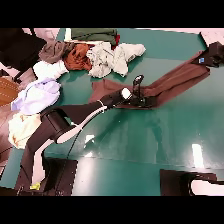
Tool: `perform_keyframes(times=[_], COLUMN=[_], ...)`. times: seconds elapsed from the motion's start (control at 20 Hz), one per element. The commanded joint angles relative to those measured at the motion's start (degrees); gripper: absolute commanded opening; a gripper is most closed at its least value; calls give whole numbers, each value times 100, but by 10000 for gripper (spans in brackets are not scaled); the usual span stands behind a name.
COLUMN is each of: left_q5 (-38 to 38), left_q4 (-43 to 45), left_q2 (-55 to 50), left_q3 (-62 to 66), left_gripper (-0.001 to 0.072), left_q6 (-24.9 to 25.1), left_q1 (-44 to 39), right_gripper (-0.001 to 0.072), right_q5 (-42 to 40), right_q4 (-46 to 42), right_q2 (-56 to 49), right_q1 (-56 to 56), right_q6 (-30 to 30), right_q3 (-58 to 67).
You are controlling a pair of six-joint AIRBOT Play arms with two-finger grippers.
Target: Fold the shirts.
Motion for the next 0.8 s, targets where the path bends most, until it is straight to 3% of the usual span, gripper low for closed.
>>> perform_keyframes(times=[0.0,0.15,0.35,0.55,0.75], left_q5=[-516,-2363,-5128,-5860,-5969], left_q4=[13,289,1412,2920,4579], left_q2=[9,17,216,1519,2675], left_q3=[461,1303,2306,2146,2146], left_gripper=[23,23,22,22,23], left_q6=[28,212,9,20,-144], left_q1=[114,560,1458,2509,3550], right_gripper=[32,33,32,32,32], right_q5=[48,39,-190,-787,-1513], right_q4=[20,48,188,186,197], right_q2=[-2,2,2,-20,-356], right_q1=[55,-76,74,682,1554], right_q6=[15,24,133,393,826], right_q3=[155,157,157,155,157])
